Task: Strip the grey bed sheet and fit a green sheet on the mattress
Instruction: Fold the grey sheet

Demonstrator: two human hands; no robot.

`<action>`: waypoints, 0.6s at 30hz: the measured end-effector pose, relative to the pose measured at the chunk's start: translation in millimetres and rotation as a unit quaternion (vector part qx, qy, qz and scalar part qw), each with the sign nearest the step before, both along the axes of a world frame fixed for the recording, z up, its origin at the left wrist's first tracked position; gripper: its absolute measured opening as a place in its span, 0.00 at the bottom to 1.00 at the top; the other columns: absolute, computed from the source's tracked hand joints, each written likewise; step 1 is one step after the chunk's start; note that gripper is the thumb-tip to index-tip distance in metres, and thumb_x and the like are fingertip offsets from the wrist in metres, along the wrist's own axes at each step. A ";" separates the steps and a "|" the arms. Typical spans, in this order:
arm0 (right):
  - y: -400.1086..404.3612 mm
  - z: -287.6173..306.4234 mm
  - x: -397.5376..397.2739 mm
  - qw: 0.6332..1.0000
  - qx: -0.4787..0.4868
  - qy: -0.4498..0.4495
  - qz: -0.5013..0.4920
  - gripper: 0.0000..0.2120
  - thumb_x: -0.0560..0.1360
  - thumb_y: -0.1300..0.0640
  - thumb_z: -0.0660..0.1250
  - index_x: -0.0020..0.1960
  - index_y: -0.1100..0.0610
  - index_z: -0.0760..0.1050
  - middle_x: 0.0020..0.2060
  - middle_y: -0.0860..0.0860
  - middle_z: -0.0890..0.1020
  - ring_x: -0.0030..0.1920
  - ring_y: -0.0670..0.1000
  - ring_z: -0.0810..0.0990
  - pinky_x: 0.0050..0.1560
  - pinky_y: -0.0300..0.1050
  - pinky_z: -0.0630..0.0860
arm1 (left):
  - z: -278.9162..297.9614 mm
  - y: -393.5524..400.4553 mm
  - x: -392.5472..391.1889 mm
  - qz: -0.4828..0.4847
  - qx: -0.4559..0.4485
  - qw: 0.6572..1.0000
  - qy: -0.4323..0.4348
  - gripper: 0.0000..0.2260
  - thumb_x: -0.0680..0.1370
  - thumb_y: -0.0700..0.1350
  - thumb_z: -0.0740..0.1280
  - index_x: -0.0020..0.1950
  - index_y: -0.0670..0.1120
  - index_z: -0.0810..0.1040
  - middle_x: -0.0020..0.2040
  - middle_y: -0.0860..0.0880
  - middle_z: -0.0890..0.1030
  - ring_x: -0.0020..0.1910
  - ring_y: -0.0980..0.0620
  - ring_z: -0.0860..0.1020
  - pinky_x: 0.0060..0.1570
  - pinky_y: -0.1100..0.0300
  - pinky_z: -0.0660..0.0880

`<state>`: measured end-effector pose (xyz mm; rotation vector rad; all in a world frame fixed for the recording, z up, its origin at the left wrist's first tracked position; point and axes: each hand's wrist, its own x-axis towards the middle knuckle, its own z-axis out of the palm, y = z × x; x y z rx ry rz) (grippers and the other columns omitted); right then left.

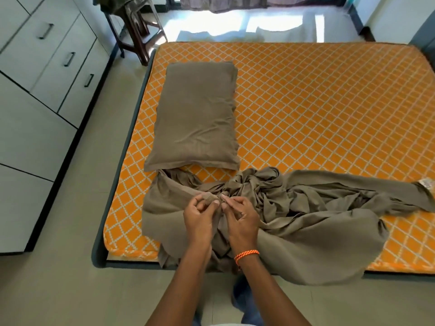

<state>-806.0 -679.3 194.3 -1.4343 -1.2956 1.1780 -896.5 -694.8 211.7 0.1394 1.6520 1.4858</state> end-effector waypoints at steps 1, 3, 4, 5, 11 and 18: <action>6.0 3.2 3.5 1.000 -0.010 0.008 0.001 0.10 0.76 0.63 0.75 0.55 0.53 0.87 0.48 0.44 0.84 0.51 0.45 0.84 0.53 0.39 0.81 | 4.2 3.5 4.3 0.021 -0.003 0.999 -0.024 0.11 0.77 0.33 0.74 0.58 0.41 0.81 0.50 0.41 0.88 0.51 0.44 0.86 0.57 0.50 0.81; 17.2 10.2 7.6 1.000 -0.015 0.015 -0.003 0.09 0.75 0.63 0.77 0.53 0.53 0.87 0.47 0.44 0.87 0.50 0.45 0.86 0.53 0.42 0.82 | 13.5 8.8 11.2 0.060 -0.006 0.997 -0.049 0.12 0.76 0.35 0.76 0.58 0.41 0.82 0.48 0.42 0.88 0.49 0.46 0.86 0.57 0.50 0.82; 22.8 14.7 8.5 1.000 -0.018 0.018 -0.005 0.09 0.74 0.63 0.77 0.52 0.54 0.87 0.46 0.44 0.87 0.49 0.45 0.86 0.52 0.42 0.83 | 17.0 12.3 13.3 0.079 -0.009 0.995 -0.053 0.14 0.76 0.35 0.77 0.60 0.42 0.80 0.47 0.43 0.88 0.48 0.48 0.86 0.56 0.51 0.82; 27.7 19.7 8.8 0.999 -0.023 0.021 -0.007 0.08 0.73 0.64 0.78 0.51 0.55 0.87 0.44 0.44 0.87 0.47 0.44 0.86 0.51 0.41 0.83 | 20.5 15.5 14.4 0.094 -0.013 0.994 -0.048 0.16 0.75 0.36 0.78 0.61 0.43 0.79 0.46 0.44 0.88 0.47 0.49 0.86 0.55 0.52 0.82; 46.1 31.4 15.5 0.999 -0.012 -0.005 -0.045 0.06 0.74 0.62 0.78 0.50 0.54 0.87 0.43 0.43 0.87 0.45 0.41 0.86 0.50 0.44 0.84 | 26.4 37.2 20.1 0.054 -0.036 0.998 -0.026 0.11 0.75 0.36 0.78 0.56 0.40 0.83 0.46 0.44 0.88 0.47 0.48 0.85 0.50 0.54 0.80; 55.3 44.8 16.7 0.992 0.053 -0.085 -0.074 0.05 0.77 0.58 0.75 0.53 0.53 0.86 0.47 0.44 0.87 0.49 0.39 0.84 0.52 0.39 0.81 | 34.8 53.6 29.7 -0.057 -0.046 0.996 0.045 0.04 0.78 0.42 0.76 0.52 0.45 0.86 0.45 0.44 0.88 0.48 0.45 0.86 0.51 0.49 0.83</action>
